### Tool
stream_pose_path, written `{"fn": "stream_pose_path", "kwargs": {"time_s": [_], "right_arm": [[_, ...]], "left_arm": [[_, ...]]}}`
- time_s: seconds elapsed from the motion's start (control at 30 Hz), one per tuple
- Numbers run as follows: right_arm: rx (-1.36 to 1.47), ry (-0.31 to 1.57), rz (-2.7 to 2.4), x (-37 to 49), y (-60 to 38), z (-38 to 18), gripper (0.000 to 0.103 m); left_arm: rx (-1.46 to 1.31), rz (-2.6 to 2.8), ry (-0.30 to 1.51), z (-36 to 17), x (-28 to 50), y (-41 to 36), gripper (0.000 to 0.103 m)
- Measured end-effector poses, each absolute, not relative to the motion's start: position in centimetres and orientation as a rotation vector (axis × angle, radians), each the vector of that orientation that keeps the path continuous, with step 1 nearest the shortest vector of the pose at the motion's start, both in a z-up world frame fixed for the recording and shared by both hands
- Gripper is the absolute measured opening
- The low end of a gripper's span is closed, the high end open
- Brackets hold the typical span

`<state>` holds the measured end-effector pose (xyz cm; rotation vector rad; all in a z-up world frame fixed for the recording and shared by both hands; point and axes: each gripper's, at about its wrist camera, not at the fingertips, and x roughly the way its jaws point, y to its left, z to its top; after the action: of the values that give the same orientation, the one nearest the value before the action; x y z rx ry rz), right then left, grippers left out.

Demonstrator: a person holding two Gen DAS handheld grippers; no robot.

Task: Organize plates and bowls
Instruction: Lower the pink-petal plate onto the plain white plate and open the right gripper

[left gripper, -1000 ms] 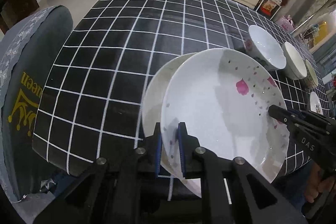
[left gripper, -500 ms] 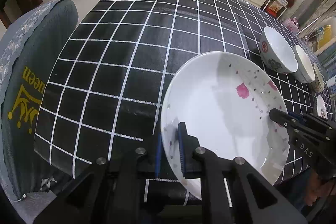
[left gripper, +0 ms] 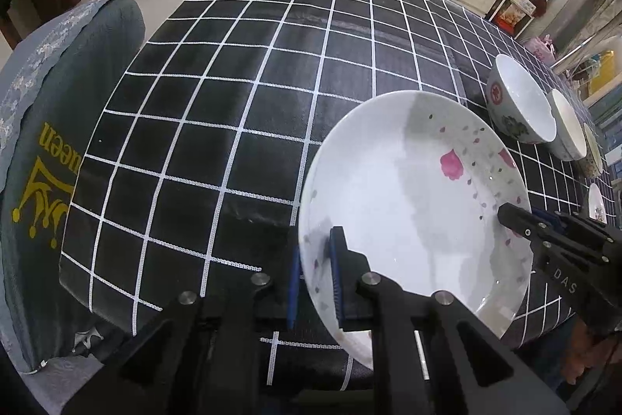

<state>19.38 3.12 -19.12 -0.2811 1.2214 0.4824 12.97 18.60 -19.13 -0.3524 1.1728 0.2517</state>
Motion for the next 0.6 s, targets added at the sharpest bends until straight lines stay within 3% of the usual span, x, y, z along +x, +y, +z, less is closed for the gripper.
{"fn": "stream_pose_path", "kwargs": {"time_s": [0.33, 0.47, 0.6], "right_arm": [[-0.235, 1.195, 0.497, 19.1, 2.1, -17.4, 0.023], [-0.208, 1.174, 0.499, 18.6, 1.2, -16.1, 0.039], [-0.19, 1.131, 0.493, 17.8, 0.3, -14.3, 0.047]], "left_arm": [[-0.379, 0.27, 1.118, -16.5, 11.4, 19.0, 0.013], [-0.383, 0.246, 1.092, -15.0, 11.0, 18.0, 0.017], [-0.365, 0.21, 1.066, -13.6, 10.8, 16.2, 0.022]]}}
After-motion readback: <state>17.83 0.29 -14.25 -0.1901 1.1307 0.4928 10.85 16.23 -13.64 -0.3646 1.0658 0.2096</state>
